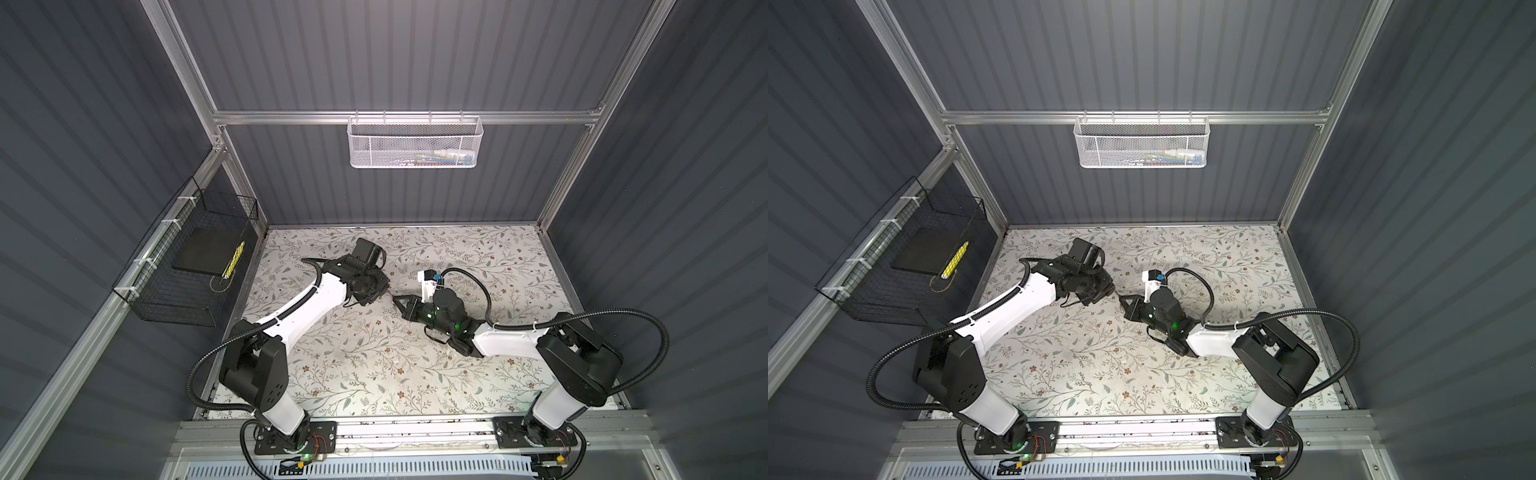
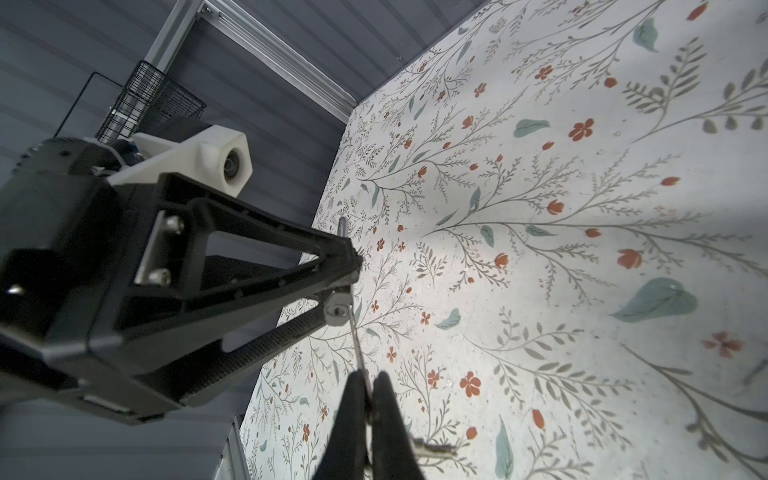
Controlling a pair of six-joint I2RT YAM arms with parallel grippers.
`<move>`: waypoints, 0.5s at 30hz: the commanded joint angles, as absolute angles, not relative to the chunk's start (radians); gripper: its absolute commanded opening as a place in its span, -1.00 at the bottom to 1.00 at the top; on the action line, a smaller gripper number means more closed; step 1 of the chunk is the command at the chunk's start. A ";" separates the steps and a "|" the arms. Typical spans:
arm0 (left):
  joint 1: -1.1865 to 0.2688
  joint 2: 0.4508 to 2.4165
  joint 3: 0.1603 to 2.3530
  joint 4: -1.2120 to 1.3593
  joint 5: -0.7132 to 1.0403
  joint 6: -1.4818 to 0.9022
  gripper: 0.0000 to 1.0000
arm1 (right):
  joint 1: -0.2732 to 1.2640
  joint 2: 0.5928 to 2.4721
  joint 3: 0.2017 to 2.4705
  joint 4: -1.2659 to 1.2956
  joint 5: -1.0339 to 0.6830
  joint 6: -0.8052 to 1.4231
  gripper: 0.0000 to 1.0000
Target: Unlock with the key
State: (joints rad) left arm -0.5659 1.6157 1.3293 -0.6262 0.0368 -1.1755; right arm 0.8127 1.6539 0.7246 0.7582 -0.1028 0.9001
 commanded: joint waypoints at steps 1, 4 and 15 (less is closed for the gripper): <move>-0.558 1.602 1.327 -0.611 0.031 -1.187 -0.63 | 0.820 1.672 0.757 0.767 -0.125 0.899 -1.00; -0.559 1.601 1.325 -0.604 0.034 -1.189 -0.63 | 0.819 1.681 0.765 0.768 -0.130 0.902 -1.00; -0.558 1.608 1.326 -0.597 0.049 -1.192 -0.64 | 0.819 1.695 0.779 0.763 -0.134 0.898 -1.00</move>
State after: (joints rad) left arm -0.5621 1.6157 1.3293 -0.6041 0.0376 -1.1812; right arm 0.8127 1.6775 0.7540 0.7544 -0.1310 0.9012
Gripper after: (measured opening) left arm 0.349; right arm 0.049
